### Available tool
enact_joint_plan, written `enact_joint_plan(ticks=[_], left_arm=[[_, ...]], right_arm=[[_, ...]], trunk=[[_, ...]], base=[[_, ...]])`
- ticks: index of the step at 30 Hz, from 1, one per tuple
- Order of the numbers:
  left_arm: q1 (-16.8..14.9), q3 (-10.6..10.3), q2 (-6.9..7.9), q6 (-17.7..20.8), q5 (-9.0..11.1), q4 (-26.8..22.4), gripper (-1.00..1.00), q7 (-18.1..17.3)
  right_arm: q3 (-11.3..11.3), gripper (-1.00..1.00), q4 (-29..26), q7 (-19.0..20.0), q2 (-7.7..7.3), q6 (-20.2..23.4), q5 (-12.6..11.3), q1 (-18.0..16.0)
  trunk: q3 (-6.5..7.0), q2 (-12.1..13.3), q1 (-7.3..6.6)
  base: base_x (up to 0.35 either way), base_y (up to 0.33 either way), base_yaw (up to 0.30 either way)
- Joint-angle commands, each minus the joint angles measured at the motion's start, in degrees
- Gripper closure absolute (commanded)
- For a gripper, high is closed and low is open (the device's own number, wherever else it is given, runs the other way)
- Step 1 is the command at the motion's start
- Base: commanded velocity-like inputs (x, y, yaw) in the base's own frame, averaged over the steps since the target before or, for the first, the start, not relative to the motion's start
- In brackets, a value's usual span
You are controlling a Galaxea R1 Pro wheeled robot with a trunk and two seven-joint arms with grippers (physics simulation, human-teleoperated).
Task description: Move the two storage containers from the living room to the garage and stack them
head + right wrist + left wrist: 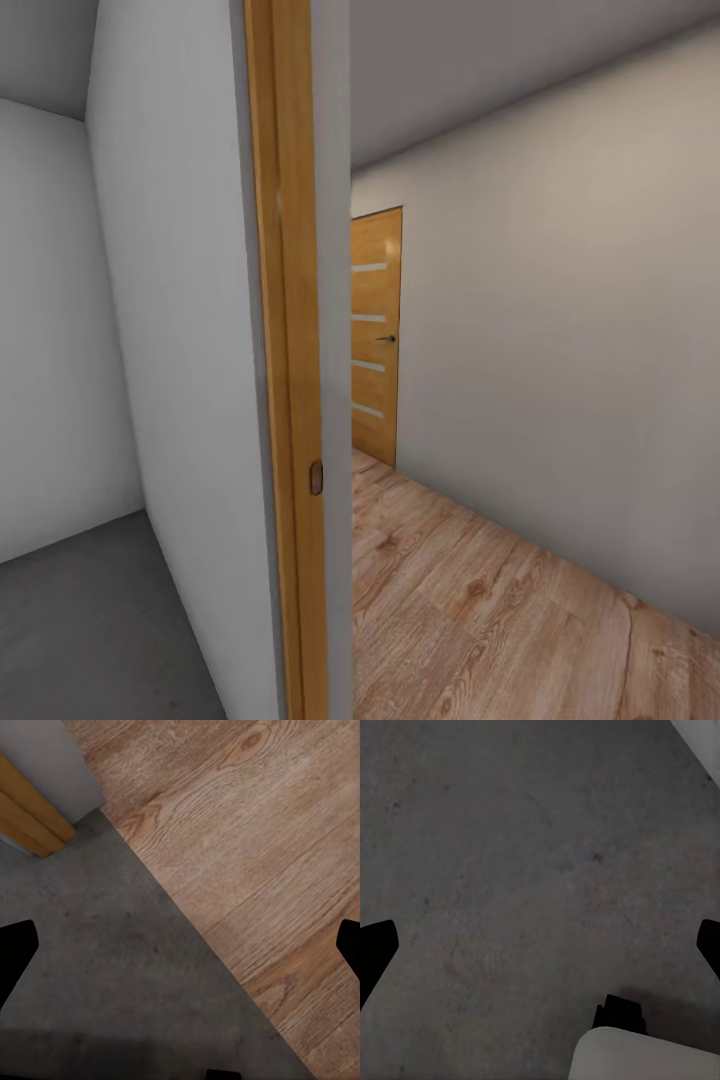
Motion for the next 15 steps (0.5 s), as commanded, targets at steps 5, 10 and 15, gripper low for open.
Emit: enact_joint_plan(ticks=[5,10,15], left_arm=[[-0.1,-0.2,0.0,-0.5,0.6,0.3,-1.0,-0.1],[-0.1,-0.2,0.0,-0.5,0.6,0.3,-1.0,-0.1],[-0.1,-0.2,0.01,-0.5,0.6,0.3,-1.0,-0.1]], right_arm=[[0.0,-1.0,0.3,0.0,0.02,-0.4,0.3,0.0],[0.0,-1.0,0.3,0.0,0.02,-0.4,0.3,0.2],[0.0,-1.0,0.3,0.0,0.01,-0.4,0.3,1.4]], trunk=[[-0.07,0.0,0.0],[-0.07,0.0,0.0],[-0.07,0.0,0.0]], base=[[0.0,0.0,0.0],[0.0,0.0,0.0],[0.0,0.0,0.0]])
